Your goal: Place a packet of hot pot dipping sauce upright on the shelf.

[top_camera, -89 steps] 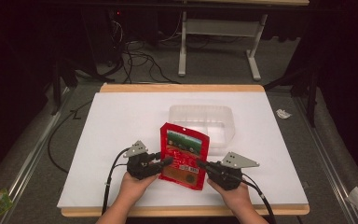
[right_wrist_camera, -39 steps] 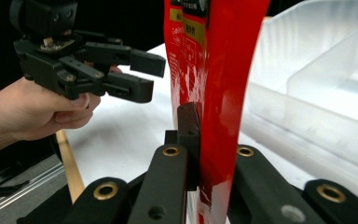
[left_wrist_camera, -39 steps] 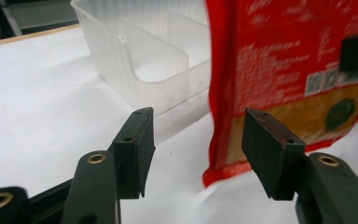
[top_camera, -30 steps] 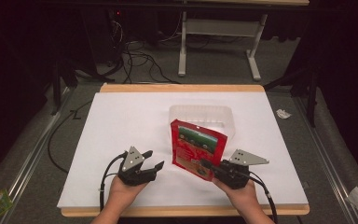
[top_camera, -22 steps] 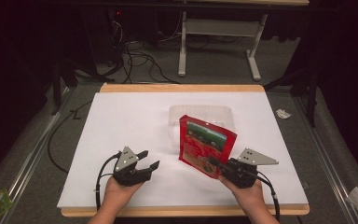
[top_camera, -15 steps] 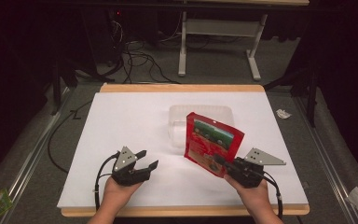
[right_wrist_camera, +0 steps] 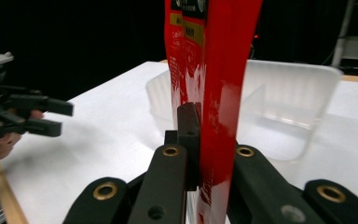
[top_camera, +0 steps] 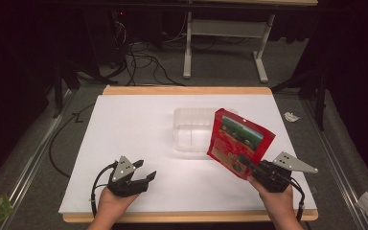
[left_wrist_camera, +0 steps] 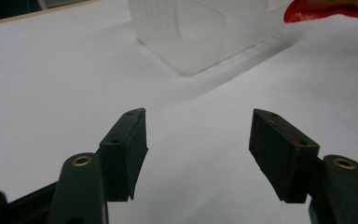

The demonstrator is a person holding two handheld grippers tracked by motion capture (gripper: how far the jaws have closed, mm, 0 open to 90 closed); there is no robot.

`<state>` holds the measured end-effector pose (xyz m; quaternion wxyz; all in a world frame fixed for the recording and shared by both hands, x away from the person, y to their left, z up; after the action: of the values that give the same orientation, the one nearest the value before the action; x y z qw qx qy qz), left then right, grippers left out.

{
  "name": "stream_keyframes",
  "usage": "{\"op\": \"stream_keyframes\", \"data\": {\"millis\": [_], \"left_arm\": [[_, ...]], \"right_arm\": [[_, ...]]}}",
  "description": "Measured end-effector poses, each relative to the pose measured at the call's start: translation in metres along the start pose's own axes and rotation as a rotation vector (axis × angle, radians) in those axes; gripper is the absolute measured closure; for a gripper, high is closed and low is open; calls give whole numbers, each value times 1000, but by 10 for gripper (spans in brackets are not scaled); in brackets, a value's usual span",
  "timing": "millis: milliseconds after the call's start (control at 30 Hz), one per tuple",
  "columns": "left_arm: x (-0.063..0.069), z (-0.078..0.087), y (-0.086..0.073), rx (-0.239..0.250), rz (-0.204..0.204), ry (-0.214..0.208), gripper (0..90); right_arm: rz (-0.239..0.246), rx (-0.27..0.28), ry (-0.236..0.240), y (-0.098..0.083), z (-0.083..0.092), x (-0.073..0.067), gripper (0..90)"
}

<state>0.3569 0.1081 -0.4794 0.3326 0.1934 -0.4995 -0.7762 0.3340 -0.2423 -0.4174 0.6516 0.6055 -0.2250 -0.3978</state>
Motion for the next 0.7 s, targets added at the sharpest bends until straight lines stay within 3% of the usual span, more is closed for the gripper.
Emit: {"op": "stream_keyframes", "data": {"millis": [267, 467, 700], "left_arm": [[-1, 6, -5, -1, 9, -6, 351], [-5, 9, -4, 17, 40, -24, 324], [-3, 7, -3, 15, 31, -26, 312]], "right_arm": [[-16, 22, -67, 5, 14, 18, 895], [-26, 51, -127, 10, 24, 34, 895], [-19, 71, -176, 14, 29, 43, 895]]}}
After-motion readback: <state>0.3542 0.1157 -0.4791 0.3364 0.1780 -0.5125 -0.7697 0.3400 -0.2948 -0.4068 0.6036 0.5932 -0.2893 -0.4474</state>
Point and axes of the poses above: each handheld gripper's, and its own axes: z roughly backward along the jaws, y roughly out of its top, x roughly to its right, the point moved 7 cm from there along -z, roughly forward along the jaws, and after that the axes turned 5 degrees about x, right-handed, at the moved point
